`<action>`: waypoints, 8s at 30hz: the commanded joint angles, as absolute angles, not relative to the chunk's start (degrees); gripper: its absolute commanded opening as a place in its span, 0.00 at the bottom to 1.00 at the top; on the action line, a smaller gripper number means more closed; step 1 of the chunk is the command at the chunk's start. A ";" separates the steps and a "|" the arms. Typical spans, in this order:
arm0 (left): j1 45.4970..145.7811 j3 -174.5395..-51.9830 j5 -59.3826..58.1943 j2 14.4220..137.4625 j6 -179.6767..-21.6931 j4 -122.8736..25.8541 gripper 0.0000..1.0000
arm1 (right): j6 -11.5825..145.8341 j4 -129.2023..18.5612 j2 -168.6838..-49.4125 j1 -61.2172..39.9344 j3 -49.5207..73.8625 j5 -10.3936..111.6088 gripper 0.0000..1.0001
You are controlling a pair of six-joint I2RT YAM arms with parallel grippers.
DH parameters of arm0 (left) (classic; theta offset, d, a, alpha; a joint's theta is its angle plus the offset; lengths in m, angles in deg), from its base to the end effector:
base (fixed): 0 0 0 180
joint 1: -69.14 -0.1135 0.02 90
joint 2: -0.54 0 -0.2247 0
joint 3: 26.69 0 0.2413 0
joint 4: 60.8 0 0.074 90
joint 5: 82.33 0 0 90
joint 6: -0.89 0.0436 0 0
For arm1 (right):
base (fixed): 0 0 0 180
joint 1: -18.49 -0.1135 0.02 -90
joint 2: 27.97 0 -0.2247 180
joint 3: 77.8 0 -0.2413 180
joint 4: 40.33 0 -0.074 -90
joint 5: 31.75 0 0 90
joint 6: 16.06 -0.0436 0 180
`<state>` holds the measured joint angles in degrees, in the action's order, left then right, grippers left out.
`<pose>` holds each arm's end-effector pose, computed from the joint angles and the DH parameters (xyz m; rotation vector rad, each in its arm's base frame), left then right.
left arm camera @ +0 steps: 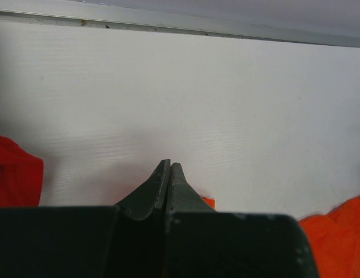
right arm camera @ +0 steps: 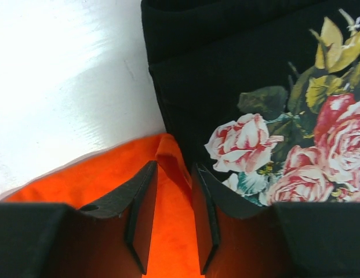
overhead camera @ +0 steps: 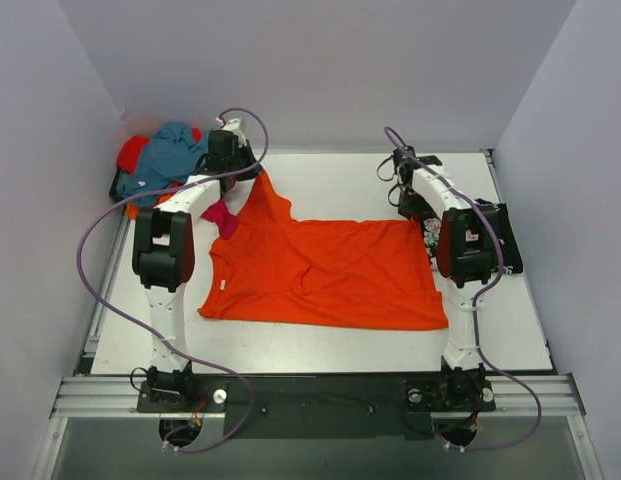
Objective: Fold and stack the t-shirts
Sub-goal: Grap the side of the flattened tshirt furthest away from the robot with both arms, then fold the other side of the tshirt into a rectangle
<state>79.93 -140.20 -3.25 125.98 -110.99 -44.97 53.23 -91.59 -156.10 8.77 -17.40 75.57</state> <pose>0.4795 -0.0998 0.1923 -0.0818 2.0895 -0.5460 0.4512 0.0641 0.1545 0.3486 2.5287 -0.1942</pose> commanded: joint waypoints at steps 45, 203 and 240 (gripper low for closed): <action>79.86 -138.12 -5.08 124.02 -110.55 -47.37 0.00 | 54.69 -96.12 -158.22 8.03 -21.09 77.94 0.23; 94.54 -65.97 25.77 42.63 -131.73 -25.05 0.00 | 35.01 -74.33 -113.57 13.82 34.89 63.26 0.51; 86.10 -65.35 19.80 41.14 -129.45 -25.84 0.00 | 28.07 -77.49 -106.98 17.96 45.00 56.49 0.37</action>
<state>86.55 -64.01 20.38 41.75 -130.21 -23.75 30.74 -74.23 -107.32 17.40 43.60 56.20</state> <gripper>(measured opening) 0.022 0.381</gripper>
